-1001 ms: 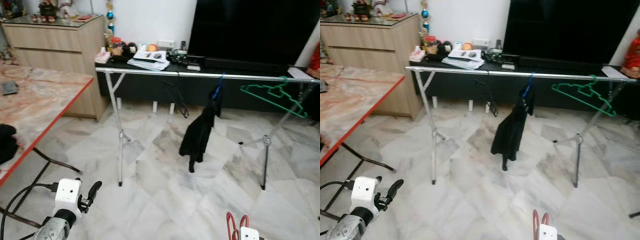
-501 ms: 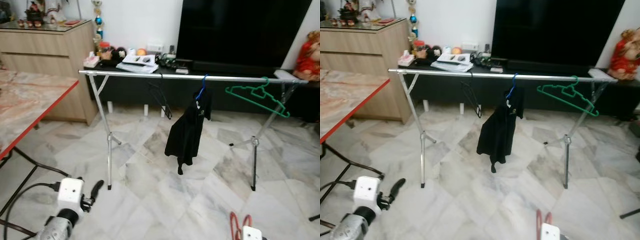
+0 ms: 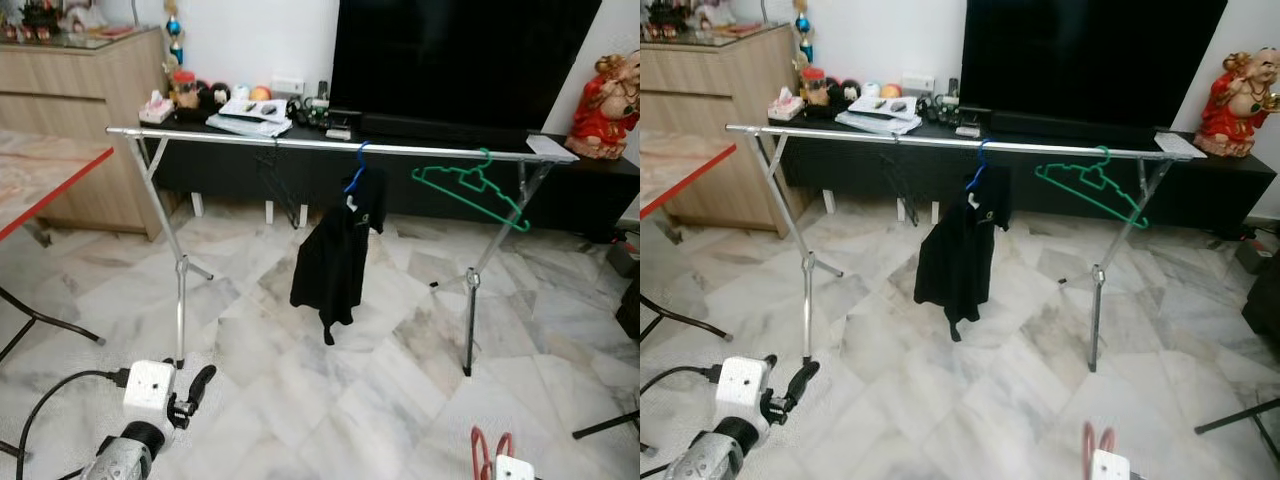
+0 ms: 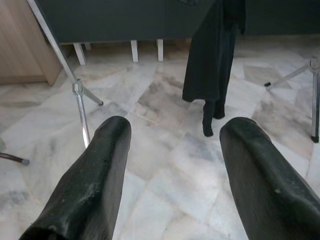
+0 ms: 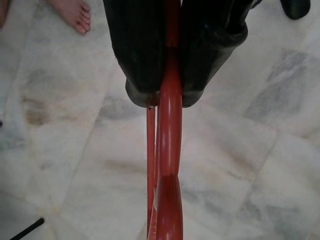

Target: Hang hanger

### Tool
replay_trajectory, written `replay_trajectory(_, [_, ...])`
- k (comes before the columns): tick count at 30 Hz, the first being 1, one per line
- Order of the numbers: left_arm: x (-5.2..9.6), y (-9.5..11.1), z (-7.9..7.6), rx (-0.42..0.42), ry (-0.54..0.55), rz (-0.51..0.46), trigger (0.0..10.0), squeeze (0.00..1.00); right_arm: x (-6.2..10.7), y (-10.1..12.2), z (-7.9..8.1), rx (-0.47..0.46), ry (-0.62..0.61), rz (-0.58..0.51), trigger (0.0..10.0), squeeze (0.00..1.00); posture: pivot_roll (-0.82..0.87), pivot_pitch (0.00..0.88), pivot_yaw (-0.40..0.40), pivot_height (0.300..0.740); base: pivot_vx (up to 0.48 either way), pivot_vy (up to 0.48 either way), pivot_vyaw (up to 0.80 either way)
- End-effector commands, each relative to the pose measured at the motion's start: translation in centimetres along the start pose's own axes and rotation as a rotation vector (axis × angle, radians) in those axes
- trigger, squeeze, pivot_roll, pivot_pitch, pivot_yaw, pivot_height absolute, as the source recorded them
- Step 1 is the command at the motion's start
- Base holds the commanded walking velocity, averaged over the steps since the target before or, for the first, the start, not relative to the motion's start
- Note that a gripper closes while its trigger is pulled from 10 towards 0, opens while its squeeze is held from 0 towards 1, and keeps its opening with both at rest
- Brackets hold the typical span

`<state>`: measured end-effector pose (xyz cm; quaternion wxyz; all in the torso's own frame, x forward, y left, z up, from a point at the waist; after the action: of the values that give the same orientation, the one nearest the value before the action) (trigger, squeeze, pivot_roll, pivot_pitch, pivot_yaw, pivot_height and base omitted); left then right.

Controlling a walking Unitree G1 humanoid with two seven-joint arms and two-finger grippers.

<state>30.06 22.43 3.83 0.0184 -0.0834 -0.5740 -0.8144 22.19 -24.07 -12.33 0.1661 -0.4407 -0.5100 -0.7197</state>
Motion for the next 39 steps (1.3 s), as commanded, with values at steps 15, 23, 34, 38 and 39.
replay_trajectory(15, [0.0, -0.1, 0.4, 0.001, 0.012, 0.007, 10.0, 0.00, 0.0, 0.5, 0.2, 0.006, 0.004, -0.017, 10.0, 0.00, 0.06, 0.000, -0.069, 0.740, 0.000, 0.110, 0.00])
replay_trajectory(23, [-0.1, 0.1, 0.0, -0.021, -0.018, 0.003, 10.0, 0.00, 0.0, 1.1, 0.8, 0.091, 0.051, -0.043, 10.0, 0.00, 0.06, 0.000, -0.070, 0.740, 0.000, 0.000, 0.00])
replay_trajectory(34, [-0.7, 2.3, -2.2, -0.181, -0.233, -0.058, 10.0, 0.00, 0.6, 9.8, 4.6, 0.557, 0.266, -0.245, 10.0, 0.00, 0.05, 0.000, -0.059, 0.740, 0.000, 0.000, 0.00])
replay_trajectory(38, [-0.7, 2.9, -3.4, -0.305, -0.363, -0.077, 10.0, 0.00, 2.3, 15.5, 7.1, 0.697, 0.411, -0.345, 10.0, 0.00, 0.05, 0.000, -0.055, 0.740, 0.000, 0.000, 0.00])
replay_trajectory(39, [-0.6, 3.1, -3.8, -0.330, -0.401, -0.080, 10.0, 0.00, 2.7, 15.8, 7.8, 0.741, 0.452, -0.347, 10.0, 0.00, 0.05, 0.000, -0.054, 0.740, 0.000, 0.000, 0.00])
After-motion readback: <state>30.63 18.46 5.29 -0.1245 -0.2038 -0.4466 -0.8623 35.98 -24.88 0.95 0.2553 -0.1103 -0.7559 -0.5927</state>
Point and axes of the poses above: a point about 5 cm out from each wrist's last joint towards the gripper, its own x axis pointing back from the gripper into the wrist, its own y axis along the axis of the wrist's last joint, z = x × y, the point moved 6 cm from there along -x, pointing out of the wrist towards the gripper, and after that the axes turned 13 degrees about -x, right-handed, at the moved point
